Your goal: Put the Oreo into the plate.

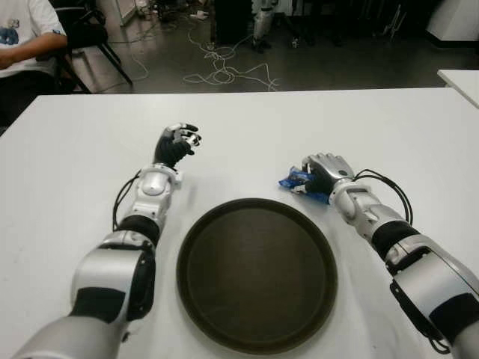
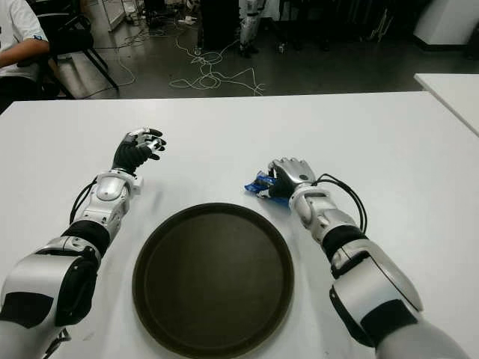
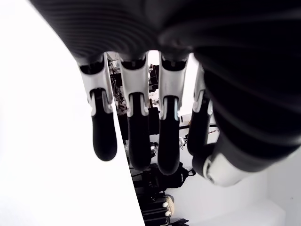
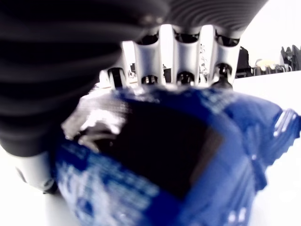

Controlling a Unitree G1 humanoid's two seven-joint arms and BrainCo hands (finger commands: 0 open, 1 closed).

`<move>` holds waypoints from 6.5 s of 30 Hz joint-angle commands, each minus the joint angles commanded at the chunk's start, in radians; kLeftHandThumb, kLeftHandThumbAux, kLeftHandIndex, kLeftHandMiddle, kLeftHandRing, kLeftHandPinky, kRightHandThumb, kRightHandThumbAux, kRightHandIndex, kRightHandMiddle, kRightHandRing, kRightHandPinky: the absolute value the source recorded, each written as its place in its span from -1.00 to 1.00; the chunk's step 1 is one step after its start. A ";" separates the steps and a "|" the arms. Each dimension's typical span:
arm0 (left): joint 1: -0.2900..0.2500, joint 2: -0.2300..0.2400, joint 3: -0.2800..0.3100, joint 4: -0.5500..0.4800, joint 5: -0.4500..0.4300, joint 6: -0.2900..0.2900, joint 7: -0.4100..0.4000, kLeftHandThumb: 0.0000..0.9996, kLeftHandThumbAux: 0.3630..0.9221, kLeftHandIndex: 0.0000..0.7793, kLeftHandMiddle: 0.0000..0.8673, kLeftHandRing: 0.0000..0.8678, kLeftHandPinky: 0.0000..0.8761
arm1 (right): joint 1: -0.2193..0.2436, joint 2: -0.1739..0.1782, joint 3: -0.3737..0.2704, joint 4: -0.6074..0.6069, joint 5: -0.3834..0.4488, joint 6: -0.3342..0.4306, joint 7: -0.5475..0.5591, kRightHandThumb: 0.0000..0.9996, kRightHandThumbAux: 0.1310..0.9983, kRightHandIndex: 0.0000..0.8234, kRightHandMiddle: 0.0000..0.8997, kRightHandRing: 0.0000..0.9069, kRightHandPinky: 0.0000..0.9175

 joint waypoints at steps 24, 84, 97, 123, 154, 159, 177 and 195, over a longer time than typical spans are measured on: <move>-0.001 0.000 0.002 0.003 -0.001 0.000 -0.004 0.64 0.15 -0.02 0.06 -0.06 0.04 | -0.008 0.002 -0.034 0.008 0.014 0.005 -0.029 -0.63 0.63 0.52 0.68 0.67 0.60; -0.008 0.000 -0.002 0.006 0.003 0.017 0.011 0.64 0.15 -0.03 0.06 -0.07 0.03 | 0.389 -0.075 -0.085 -0.960 0.149 -0.291 0.217 -1.00 0.57 0.54 0.72 0.73 0.70; -0.007 0.002 -0.004 0.006 0.006 0.014 0.018 0.64 0.16 -0.03 0.05 -0.09 -0.02 | 0.437 -0.102 -0.102 -0.984 0.238 -0.402 0.409 -1.00 0.62 0.66 0.77 0.79 0.74; -0.007 0.003 -0.003 0.004 0.004 0.015 0.018 0.64 0.16 -0.04 0.06 -0.07 0.06 | 0.431 -0.125 -0.132 -1.048 0.345 -0.341 0.678 -0.87 0.63 0.41 0.57 0.58 0.50; -0.009 -0.002 -0.004 -0.001 0.001 0.018 0.012 0.64 0.16 -0.05 0.06 -0.11 -0.01 | 0.363 -0.156 -0.107 -0.979 0.266 -0.270 0.802 -1.00 0.27 -1.00 -1.00 -1.00 -1.00; -0.009 0.000 -0.005 -0.002 0.002 0.018 0.011 0.64 0.16 -0.05 0.07 -0.10 0.00 | 0.298 -0.166 -0.148 -0.889 0.284 -0.288 0.776 -1.00 0.23 -1.00 -1.00 -1.00 -1.00; -0.006 0.003 -0.009 0.002 0.007 0.020 0.014 0.63 0.16 -0.07 0.08 -0.06 0.06 | 0.015 0.021 -0.573 -0.045 0.684 -0.132 0.588 -1.00 0.31 -0.78 -0.72 -0.73 -0.63; -0.003 0.000 0.005 0.001 -0.008 0.013 0.001 0.64 0.15 -0.04 0.06 -0.08 0.07 | -0.026 0.144 -0.666 0.015 0.715 0.015 0.323 -1.00 0.59 -0.31 -0.15 -0.06 0.00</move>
